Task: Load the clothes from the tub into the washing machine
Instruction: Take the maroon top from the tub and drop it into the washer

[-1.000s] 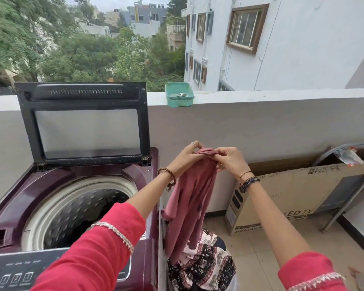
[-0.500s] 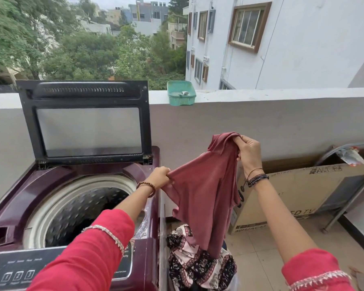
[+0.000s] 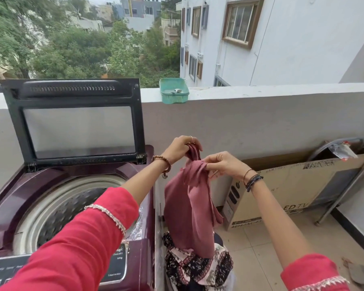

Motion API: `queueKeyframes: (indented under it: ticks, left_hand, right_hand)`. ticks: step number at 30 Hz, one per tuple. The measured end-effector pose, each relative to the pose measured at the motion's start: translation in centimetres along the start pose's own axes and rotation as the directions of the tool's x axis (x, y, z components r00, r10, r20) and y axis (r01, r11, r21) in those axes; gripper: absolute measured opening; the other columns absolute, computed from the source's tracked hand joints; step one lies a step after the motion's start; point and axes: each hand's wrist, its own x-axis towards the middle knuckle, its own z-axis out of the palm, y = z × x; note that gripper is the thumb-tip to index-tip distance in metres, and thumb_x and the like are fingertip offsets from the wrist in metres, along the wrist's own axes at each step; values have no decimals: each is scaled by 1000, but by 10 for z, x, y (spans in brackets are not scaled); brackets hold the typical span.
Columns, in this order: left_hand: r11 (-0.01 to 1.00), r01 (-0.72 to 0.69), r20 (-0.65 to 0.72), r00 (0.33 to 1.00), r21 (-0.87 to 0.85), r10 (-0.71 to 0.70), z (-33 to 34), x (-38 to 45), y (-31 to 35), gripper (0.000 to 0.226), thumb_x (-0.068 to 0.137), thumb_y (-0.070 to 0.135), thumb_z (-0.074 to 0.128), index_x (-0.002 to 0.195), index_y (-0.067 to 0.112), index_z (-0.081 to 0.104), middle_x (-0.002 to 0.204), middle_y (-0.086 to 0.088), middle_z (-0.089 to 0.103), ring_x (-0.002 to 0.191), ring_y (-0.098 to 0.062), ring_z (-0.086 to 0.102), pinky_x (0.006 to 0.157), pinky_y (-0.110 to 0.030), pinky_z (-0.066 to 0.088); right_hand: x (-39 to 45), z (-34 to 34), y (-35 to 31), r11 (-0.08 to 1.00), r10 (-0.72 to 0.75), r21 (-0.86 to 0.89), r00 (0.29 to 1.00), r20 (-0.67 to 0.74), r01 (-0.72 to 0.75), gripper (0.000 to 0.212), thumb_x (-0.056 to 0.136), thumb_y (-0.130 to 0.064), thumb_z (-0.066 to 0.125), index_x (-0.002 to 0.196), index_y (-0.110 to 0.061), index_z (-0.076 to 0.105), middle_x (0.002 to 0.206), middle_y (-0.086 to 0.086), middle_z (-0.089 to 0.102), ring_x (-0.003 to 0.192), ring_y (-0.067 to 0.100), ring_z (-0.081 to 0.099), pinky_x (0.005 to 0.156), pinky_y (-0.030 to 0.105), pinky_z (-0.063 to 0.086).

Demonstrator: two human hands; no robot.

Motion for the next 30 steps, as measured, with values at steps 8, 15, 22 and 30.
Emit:
queueKeyframes:
  ticks: [8, 15, 22, 30]
  left_hand:
    - [977, -96, 185, 981, 190, 60, 0, 5, 15, 38, 77, -4, 56, 53, 26, 58, 69, 15, 54, 55, 1, 51, 61, -15, 41]
    - [733, -420, 233, 907, 535, 350, -10, -1, 21, 7, 76, 7, 65, 71, 11, 68, 104, 7, 53, 80, 1, 36, 66, -24, 42]
    - [988, -132, -113, 986, -77, 122, -4, -15, -16, 18, 79, -5, 63, 72, 11, 60, 86, 7, 47, 69, -6, 51, 70, -21, 48]
    - [547, 739, 308, 667, -393, -679, 52, -58, -91, 55, 96, 45, 41, 132, 4, 41, 118, -15, 51, 99, -24, 57, 84, -33, 48]
  right_hand:
    - [9, -15, 10, 995, 32, -81, 945, -325, -62, 28, 82, -3, 65, 106, -15, 57, 104, 3, 58, 79, 14, 60, 60, 22, 51]
    - [28, 3, 17, 991, -37, -134, 987, -157, 16, 30, 80, -13, 71, 107, -20, 62, 85, -5, 61, 79, 7, 56, 64, 21, 46]
    - [36, 16, 18, 987, -142, -126, 910, -390, 100, 28, 84, -20, 67, 59, -15, 58, 53, 1, 52, 46, 6, 46, 50, 16, 42]
    - [32, 8, 9, 981, -176, -10, 859, -481, 196, 29, 91, -10, 55, 63, -15, 49, 60, 4, 56, 43, 1, 54, 48, 17, 50]
